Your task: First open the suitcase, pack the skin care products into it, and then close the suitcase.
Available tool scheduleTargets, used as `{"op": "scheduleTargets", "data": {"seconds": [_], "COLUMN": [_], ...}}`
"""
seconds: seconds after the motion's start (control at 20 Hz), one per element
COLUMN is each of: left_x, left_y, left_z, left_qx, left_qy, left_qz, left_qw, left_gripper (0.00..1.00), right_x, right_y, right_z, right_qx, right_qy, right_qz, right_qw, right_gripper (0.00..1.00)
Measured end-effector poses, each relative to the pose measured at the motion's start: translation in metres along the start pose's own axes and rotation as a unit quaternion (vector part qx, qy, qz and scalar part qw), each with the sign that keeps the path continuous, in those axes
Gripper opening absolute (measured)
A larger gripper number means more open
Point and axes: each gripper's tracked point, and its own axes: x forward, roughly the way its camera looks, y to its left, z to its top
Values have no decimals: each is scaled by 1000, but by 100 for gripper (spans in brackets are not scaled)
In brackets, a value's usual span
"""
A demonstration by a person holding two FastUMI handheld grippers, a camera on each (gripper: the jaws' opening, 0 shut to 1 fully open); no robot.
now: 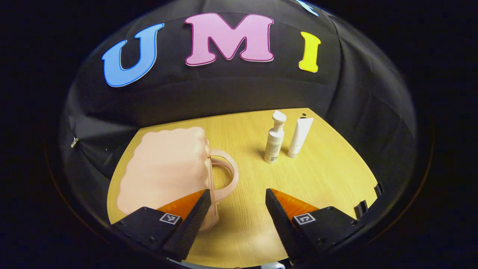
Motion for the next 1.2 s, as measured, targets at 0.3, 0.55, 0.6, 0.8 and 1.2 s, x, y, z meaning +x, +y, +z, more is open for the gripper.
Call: {"op": "scheduleTargets", "data": {"seconds": [0.3,0.55,0.6,0.8,1.2], "left_x": [52,85,90,108,128], "left_y": [6,2,2,1,6], "left_z": [-4,-2,-3,-15,-26], "left_qx": [-21,-2,0,11,70], "left_qy": [55,80,83,112,132], "left_qz": [44,55,54,39,26], "left_qw": [997,995,995,993,989], "left_gripper": [92,92,92,83,34], "right_x": [51,78,81,80,76], "right_y": [-32,-70,-77,-86,-72], "right_z": [-57,-74,-73,-71,-76], "right_qx": [73,104,103,113,105], "right_qy": [78,126,127,130,149], "right_qz": [56,37,29,3,-8], "right_qw": [993,986,986,985,983], "right_gripper": [96,96,95,95,95]}}
